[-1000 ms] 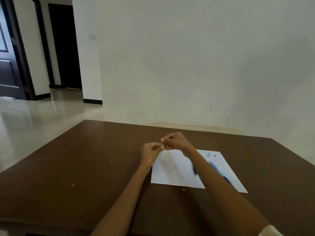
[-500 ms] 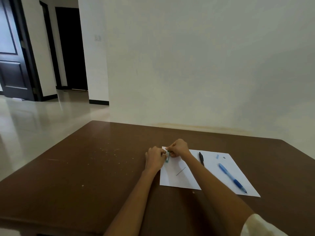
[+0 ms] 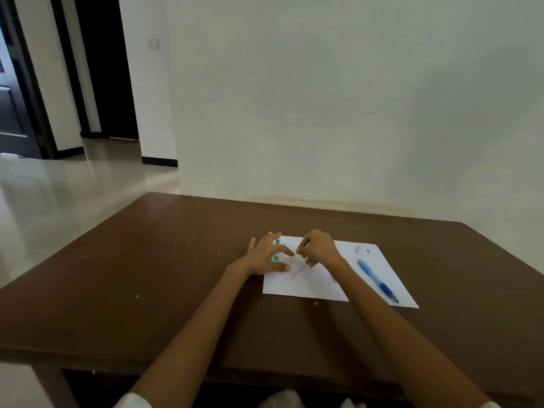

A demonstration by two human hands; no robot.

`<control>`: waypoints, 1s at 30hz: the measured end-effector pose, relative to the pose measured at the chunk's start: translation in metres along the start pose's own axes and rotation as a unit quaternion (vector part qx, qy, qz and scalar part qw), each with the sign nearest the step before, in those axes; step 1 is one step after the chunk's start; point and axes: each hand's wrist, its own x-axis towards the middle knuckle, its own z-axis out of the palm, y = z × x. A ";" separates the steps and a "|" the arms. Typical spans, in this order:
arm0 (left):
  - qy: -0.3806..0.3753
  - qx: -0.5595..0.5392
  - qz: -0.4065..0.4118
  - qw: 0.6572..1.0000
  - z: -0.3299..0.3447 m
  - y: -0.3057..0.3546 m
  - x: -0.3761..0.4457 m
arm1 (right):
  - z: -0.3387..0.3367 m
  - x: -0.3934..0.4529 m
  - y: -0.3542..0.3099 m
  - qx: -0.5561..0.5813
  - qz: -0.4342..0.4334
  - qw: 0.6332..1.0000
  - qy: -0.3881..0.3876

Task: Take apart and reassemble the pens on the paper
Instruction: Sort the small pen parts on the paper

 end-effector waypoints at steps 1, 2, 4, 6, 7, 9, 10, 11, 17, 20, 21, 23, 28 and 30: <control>-0.017 0.006 -0.005 1.000 0.001 0.002 0.000 | -0.001 -0.005 0.004 -0.014 0.018 1.000 -0.003; -0.026 0.008 -0.007 1.000 0.001 0.004 0.000 | -0.002 -0.008 0.008 -0.023 0.034 0.999 -0.002; -0.031 0.002 -0.003 1.000 0.001 0.006 0.000 | -0.004 -0.014 0.014 -0.026 0.051 0.998 -0.005; -0.034 -0.011 0.001 0.999 0.001 0.008 -0.002 | -0.005 -0.019 0.015 -0.029 0.063 0.997 -0.019; -0.039 -0.016 0.001 0.999 0.001 0.009 -0.002 | -0.005 -0.021 0.015 -0.031 0.069 0.997 -0.024; -0.050 -0.021 0.004 0.999 0.003 0.010 -0.003 | -0.005 -0.023 0.014 -0.032 0.073 0.996 -0.028; -0.051 -0.021 0.005 0.998 0.003 0.011 -0.004 | -0.005 -0.023 0.013 -0.035 0.072 0.996 -0.030; -0.050 -0.019 0.007 0.999 0.003 0.011 -0.004 | -0.005 -0.022 0.013 -0.039 0.069 0.996 -0.035; -0.054 0.015 0.017 0.998 -0.001 0.011 0.001 | -0.001 -0.013 0.008 -0.020 0.053 0.997 -0.046; -0.054 0.016 0.010 0.998 0.002 0.013 0.002 | 0.001 -0.009 0.007 -0.014 0.031 0.999 -0.043; -0.050 0.017 0.008 0.999 0.002 0.013 0.002 | 0.001 -0.008 0.007 -0.012 0.025 0.999 -0.043; -0.047 0.011 0.008 0.999 0.002 0.013 0.003 | 0.001 -0.005 0.008 -0.011 0.019 0.998 -0.050; -0.074 0.040 0.010 0.996 -0.007 0.012 0.006 | -0.001 -0.005 0.007 -0.011 0.013 0.998 -0.054; -0.086 0.056 0.007 0.995 -0.009 0.014 0.007 | -0.003 -0.006 0.006 -0.006 0.009 0.998 -0.054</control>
